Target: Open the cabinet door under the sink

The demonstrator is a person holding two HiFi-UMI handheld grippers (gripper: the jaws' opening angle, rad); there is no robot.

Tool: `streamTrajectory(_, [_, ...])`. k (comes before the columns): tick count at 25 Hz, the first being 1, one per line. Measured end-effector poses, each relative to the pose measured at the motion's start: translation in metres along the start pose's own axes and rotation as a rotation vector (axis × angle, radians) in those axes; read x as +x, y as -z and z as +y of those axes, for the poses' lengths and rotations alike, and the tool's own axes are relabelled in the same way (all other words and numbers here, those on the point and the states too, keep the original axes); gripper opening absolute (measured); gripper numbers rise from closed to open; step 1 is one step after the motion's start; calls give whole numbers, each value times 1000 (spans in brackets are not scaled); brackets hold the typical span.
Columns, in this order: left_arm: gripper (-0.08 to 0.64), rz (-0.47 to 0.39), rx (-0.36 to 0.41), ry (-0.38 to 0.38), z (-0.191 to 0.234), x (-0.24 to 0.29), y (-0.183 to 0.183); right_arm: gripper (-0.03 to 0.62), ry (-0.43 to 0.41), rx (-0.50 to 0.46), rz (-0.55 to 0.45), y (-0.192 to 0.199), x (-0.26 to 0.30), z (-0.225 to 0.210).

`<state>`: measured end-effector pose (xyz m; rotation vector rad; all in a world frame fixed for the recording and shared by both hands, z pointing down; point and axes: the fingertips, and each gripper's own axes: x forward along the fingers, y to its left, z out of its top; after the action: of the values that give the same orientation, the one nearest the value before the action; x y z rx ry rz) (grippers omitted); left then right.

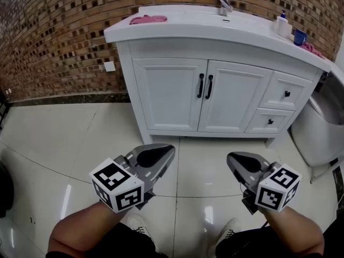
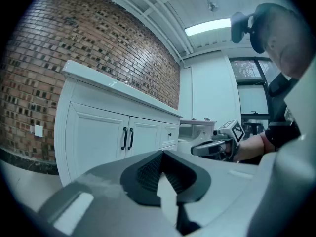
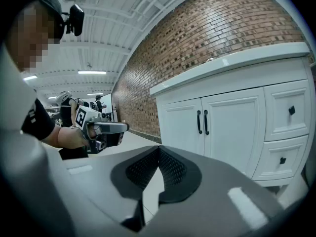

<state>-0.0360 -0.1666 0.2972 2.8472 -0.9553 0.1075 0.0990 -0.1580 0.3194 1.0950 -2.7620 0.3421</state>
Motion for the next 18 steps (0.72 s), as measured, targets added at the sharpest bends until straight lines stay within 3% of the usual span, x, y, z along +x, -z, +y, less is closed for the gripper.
streamTrajectory(6, [6, -10, 108, 39, -26, 4, -9, 6, 32, -42, -10, -9, -5, 6])
streamTrajectory(10, [6, -18, 140, 55, -35, -1, -12, 13, 64, -95, -28, -22, -2, 2])
streamTrajectory(16, [6, -18, 64, 21, -31, -11, -14, 41, 149, -85, -39, -32, 11, -23])
streamTrajectory(18, [6, -34, 70, 33, -31, -10, -19, 41, 188, -95, -14, -27, 17, -34])
